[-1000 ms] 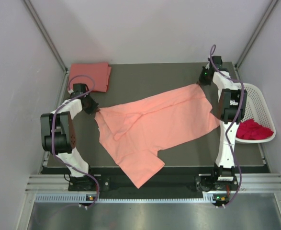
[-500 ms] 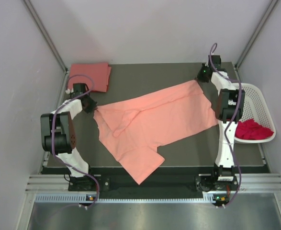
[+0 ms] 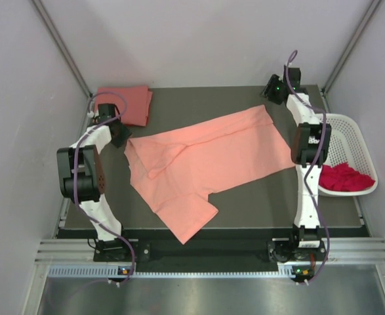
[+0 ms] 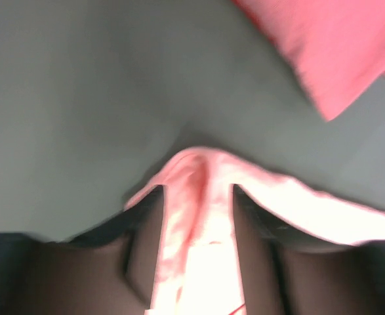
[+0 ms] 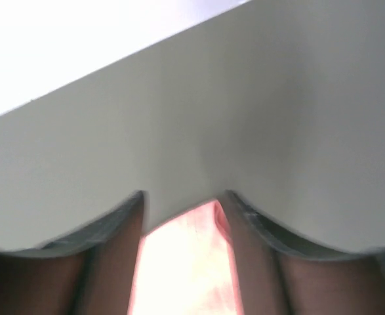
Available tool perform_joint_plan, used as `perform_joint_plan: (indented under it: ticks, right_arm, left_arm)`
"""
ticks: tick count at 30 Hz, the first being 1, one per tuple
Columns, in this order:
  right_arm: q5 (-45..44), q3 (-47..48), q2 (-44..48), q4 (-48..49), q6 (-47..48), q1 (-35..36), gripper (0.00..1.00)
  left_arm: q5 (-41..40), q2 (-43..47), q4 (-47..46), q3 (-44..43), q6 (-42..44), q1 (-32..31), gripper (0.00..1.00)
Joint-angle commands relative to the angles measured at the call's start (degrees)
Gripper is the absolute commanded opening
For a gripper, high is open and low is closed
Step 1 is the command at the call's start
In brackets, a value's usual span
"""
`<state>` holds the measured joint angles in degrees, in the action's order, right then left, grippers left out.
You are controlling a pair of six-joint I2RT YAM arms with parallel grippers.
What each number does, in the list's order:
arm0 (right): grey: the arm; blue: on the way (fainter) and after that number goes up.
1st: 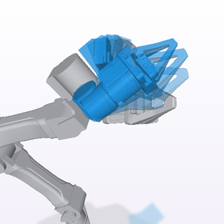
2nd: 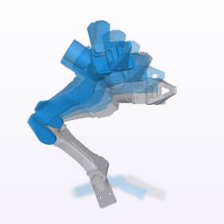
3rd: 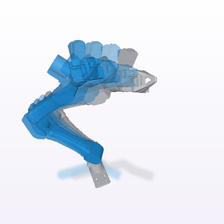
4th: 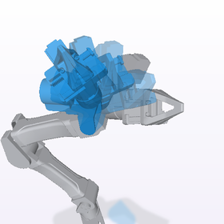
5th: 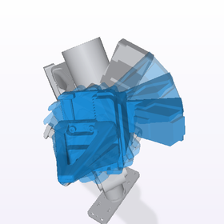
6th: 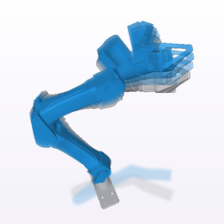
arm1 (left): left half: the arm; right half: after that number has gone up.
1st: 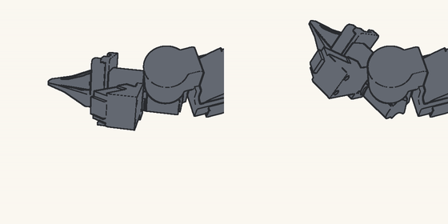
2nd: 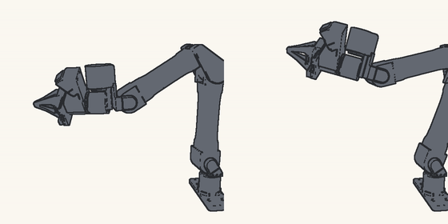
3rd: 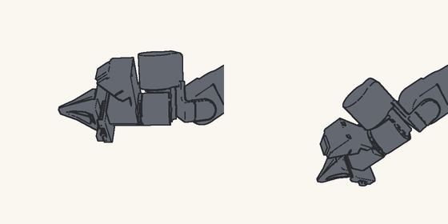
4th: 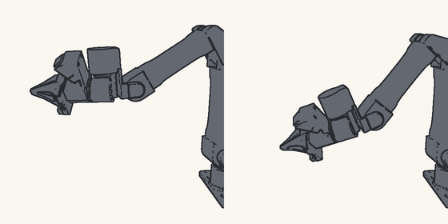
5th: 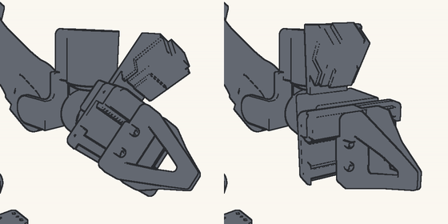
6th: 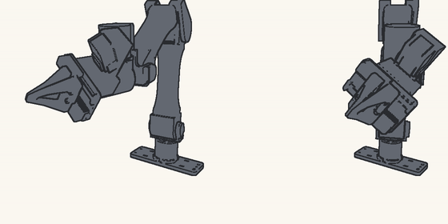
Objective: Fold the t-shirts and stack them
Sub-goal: Fold the tshirt
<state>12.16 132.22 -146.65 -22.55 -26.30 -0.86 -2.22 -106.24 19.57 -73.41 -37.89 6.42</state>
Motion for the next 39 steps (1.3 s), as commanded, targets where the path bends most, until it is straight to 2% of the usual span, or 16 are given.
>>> perform_joint_plan:
  ticks: [1, 5, 7, 8, 9, 10, 12, 13, 14, 18, 20, 24, 26, 32, 39]
  right_arm:
    - [-5.55, 2.78, 6.8, -6.51, 2.13, -0.28, 0.57]
    - [-8.99, -0.99, 14.62, -14.43, 5.82, -0.1, 0.61]
    - [-9.09, -7.37, 20.51, -15.59, 6.09, 0.42, 0.64]
    - [-8.39, -9.68, 22.44, -16.21, 5.92, 0.42, 0.65]
    - [-7.6, -12.31, 26.55, -15.95, 5.83, 2.51, 0.66]
    - [-5.77, -17.47, 28.42, -15.52, 5.57, 3.66, 0.68]
    - [-4.44, -22.07, 34.02, -15.51, 5.47, 5.25, 0.69]
    - [-3.56, -26.45, 35.89, -15.51, 5.65, 7.35, 0.69]
    - [-1.81, -28.58, 37.73, -15.6, 6.52, 8.5, 0.69]
    - [-0.92, -40.18, 49.23, -14.29, 6.62, 14.21, 0.66]
    - [0.75, -46.69, 52.33, -12.79, 4.7, 16.24, 0.61]
    - [1.72, -55.21, 59.44, -11.73, 3.45, 17.83, 0.52]
    - [2.16, -56.63, 60.86, -11.73, 3.63, 17.74, 0.5]
    - [1.28, -60.94, 65.08, -10.85, 3.98, 17.74, 0.47]
    - [1.72, -61.03, 63.95, -11.29, 4.42, 17.39, 0.46]
  left_arm:
    - [-2.88, 5.06, 4.93, -0.69, 2.11, 0.53, 0.53]
    - [-4.28, 14.0, 8.81, 1.15, 4.48, -0.61, 0.57]
    - [-1.14, 17.36, 8.47, 2.56, 6.5, -2.27, 0.58]
    - [1.92, 19.64, 6.29, 4.05, 7.03, -2.72, 0.57]
    - [12.4, 20.36, 4.7, 5.02, 7.82, -2.98, 0.57]
    - [18.42, 21.32, 1.99, 7.46, 7.83, -3.51, 0.57]
    - [25.22, 22.03, -5.98, 10.55, 6.78, -4.48, 0.62]
    - [30.55, 21.69, -7.95, 11.78, 6.6, -5.44, 0.62]
    - [31.39, 19.86, -8.06, 12.23, 6.86, -6.06, 0.62]
    - [27.89, 13.96, -3.59, 8.47, 11.25, -10.8, 0.61]
    - [27.1, 10.46, -3.31, 6.45, 11.26, -12.65, 0.6]
    - [24.81, 5.43, -3.4, 4.33, 12.57, -14.32, 0.5]
    - [24.02, 3.06, -2.96, 3.36, 13.1, -14.59, 0.47]
    - [22.26, 0.5, -3.84, 2.74, 16.79, -15.56, 0.47]
    - [22.08, -3.53, -4.01, -0.33, 19.34, -15.56, 0.5]
